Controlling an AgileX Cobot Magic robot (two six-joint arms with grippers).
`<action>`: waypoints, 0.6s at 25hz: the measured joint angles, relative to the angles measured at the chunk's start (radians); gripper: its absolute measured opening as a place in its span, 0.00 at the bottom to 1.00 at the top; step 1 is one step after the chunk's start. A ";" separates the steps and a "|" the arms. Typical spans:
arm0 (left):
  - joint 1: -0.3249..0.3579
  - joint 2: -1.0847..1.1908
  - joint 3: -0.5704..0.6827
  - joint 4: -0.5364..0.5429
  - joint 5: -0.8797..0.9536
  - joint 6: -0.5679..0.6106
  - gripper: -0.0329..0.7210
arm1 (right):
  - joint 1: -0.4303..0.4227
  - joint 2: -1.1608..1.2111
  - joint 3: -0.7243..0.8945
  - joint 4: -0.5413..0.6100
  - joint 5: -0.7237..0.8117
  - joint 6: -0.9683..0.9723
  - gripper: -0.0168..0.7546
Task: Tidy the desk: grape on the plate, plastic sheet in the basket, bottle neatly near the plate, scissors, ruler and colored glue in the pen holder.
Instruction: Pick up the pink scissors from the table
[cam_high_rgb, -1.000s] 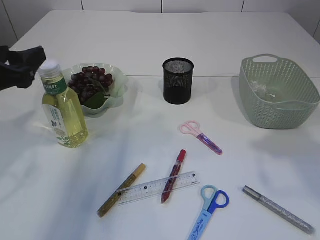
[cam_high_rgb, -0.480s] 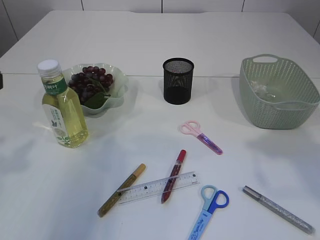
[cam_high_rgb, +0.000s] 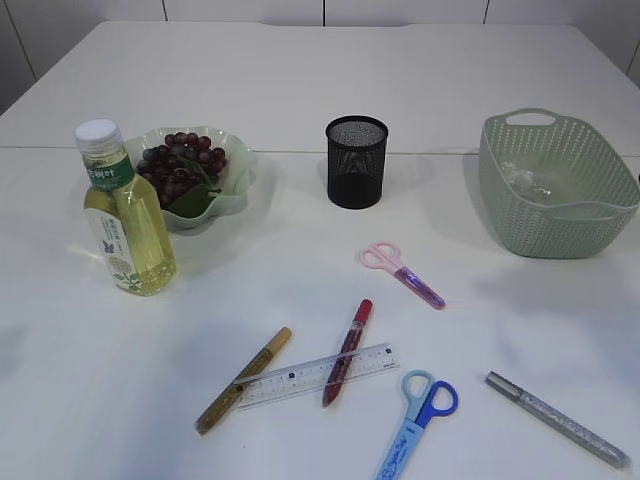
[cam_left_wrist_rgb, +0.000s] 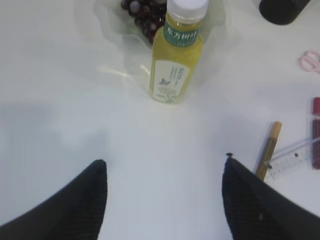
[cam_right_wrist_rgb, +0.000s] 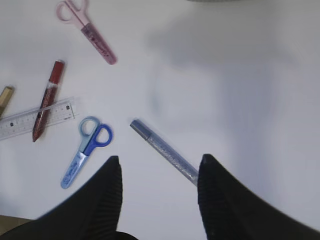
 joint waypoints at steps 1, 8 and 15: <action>0.000 0.000 -0.013 0.000 0.036 0.000 0.72 | 0.000 0.014 0.000 0.022 0.000 -0.016 0.54; 0.000 0.000 -0.061 -0.002 0.216 0.000 0.70 | 0.106 0.204 -0.076 0.027 -0.002 -0.064 0.54; 0.000 -0.002 -0.064 -0.002 0.277 0.000 0.70 | 0.210 0.452 -0.336 0.015 -0.006 -0.066 0.54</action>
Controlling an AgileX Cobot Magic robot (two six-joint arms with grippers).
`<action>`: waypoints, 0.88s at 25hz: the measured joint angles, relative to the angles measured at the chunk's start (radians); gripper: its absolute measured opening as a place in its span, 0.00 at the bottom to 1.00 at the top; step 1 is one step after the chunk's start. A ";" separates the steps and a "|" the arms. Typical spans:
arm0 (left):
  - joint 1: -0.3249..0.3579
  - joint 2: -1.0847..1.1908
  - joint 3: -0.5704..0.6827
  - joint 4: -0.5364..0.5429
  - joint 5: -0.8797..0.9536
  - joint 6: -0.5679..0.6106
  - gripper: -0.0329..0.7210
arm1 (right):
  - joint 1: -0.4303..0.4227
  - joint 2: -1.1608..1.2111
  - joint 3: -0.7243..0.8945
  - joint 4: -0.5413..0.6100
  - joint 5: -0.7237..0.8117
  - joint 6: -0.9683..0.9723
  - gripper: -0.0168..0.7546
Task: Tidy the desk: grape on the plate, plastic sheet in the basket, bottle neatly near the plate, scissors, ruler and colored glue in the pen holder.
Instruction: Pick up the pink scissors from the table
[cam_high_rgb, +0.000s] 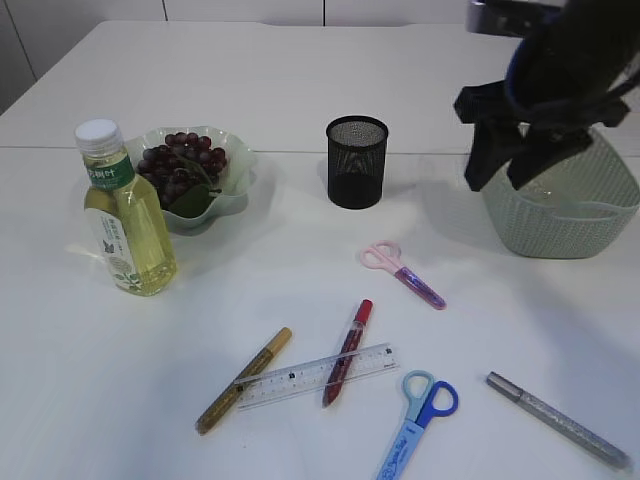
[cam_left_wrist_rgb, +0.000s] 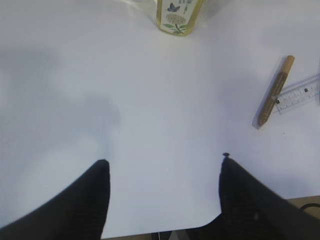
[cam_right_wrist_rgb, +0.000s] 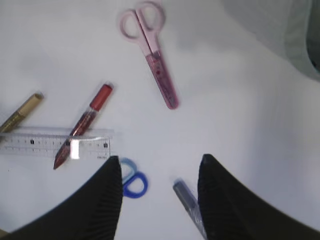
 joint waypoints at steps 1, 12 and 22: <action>0.000 0.000 0.000 0.000 0.010 0.000 0.70 | 0.010 0.036 -0.035 -0.002 0.000 -0.003 0.54; 0.000 -0.001 0.000 0.010 0.098 0.000 0.69 | 0.034 0.312 -0.213 -0.012 -0.008 -0.115 0.52; 0.000 -0.001 0.000 0.010 0.099 0.000 0.69 | 0.124 0.419 -0.236 -0.045 -0.012 -0.143 0.52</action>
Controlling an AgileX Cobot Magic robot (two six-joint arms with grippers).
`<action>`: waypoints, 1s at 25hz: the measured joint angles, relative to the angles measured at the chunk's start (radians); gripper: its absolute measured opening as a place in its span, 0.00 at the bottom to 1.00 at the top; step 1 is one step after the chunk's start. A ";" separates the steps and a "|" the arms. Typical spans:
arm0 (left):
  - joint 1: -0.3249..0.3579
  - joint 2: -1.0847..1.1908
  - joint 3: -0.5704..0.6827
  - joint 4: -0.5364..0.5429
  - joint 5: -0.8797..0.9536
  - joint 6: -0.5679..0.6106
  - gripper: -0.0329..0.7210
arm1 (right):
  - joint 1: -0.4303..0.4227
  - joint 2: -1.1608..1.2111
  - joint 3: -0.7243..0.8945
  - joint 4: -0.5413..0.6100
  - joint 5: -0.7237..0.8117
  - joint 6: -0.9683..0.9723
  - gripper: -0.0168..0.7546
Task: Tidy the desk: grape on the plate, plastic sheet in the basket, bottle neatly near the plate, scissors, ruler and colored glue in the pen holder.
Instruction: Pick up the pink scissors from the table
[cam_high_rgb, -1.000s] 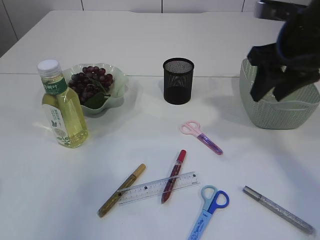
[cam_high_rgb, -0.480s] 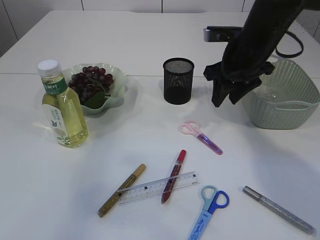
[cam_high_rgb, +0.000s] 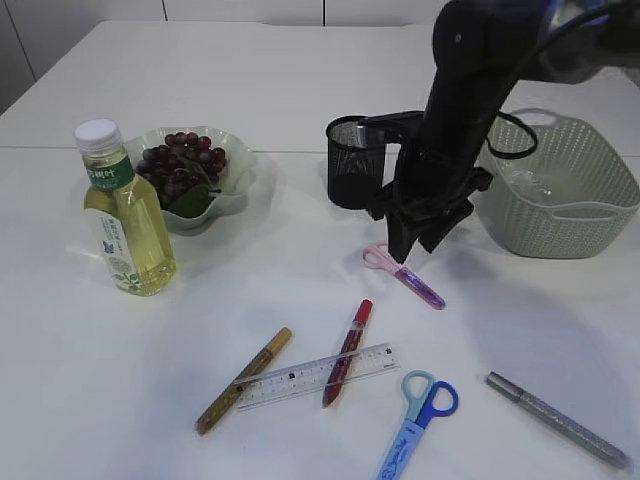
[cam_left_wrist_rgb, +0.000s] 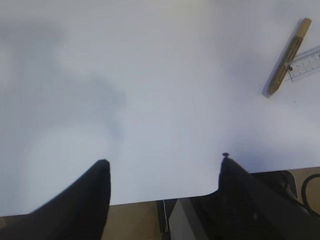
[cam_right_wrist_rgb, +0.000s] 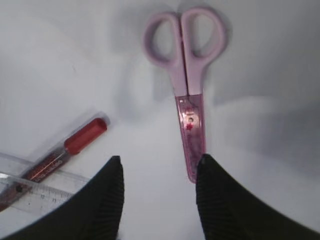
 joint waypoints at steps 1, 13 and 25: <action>0.000 0.000 0.000 0.000 0.000 0.000 0.69 | 0.006 0.013 -0.008 -0.007 0.000 -0.003 0.52; 0.000 0.000 0.000 0.016 0.003 0.000 0.69 | 0.015 0.111 -0.116 -0.077 -0.006 -0.009 0.52; 0.000 0.000 0.000 0.030 0.005 0.000 0.69 | 0.015 0.154 -0.124 -0.076 -0.006 -0.016 0.52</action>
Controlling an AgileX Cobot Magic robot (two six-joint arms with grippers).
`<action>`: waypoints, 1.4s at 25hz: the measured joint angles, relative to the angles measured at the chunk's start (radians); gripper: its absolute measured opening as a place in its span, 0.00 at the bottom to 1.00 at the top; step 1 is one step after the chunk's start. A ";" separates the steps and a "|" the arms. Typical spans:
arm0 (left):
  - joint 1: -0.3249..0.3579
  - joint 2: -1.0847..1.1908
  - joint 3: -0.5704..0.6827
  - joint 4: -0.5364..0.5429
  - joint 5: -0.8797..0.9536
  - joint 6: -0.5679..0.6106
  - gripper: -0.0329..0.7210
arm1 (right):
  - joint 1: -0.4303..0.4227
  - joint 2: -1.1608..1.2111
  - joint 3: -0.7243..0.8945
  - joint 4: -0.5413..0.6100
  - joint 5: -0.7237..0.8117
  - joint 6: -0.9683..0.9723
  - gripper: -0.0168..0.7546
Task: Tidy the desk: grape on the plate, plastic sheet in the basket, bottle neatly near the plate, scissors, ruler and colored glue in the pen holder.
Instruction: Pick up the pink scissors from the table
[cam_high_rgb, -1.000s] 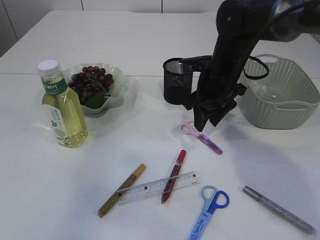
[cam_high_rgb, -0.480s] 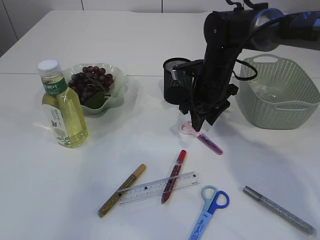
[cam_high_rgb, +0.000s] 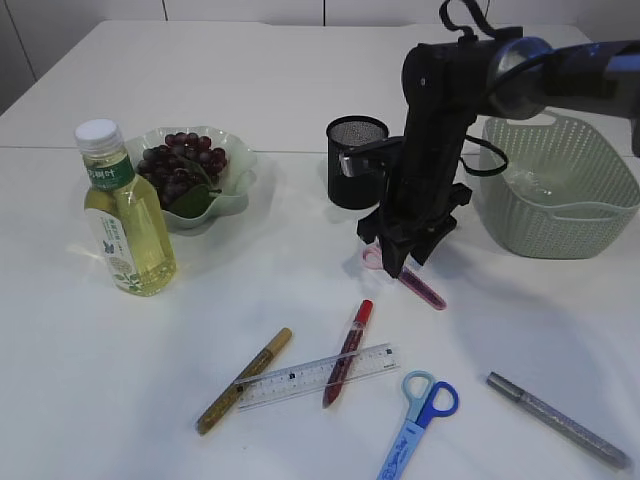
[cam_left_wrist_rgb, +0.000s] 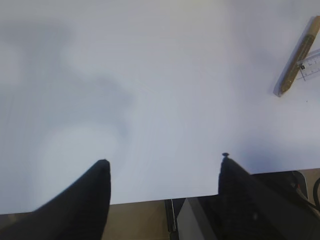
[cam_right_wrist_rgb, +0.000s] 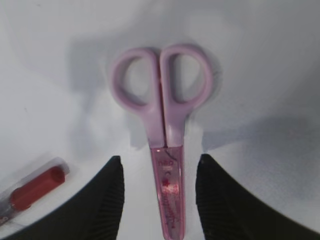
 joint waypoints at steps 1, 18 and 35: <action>0.000 0.000 0.000 0.002 0.002 0.000 0.69 | 0.000 0.011 0.000 0.000 0.000 0.000 0.52; 0.000 0.000 0.000 0.013 0.017 0.000 0.69 | 0.000 0.038 0.000 0.000 -0.002 0.000 0.51; 0.000 0.000 0.000 0.016 0.017 0.000 0.69 | 0.000 0.044 0.000 0.000 -0.002 0.000 0.50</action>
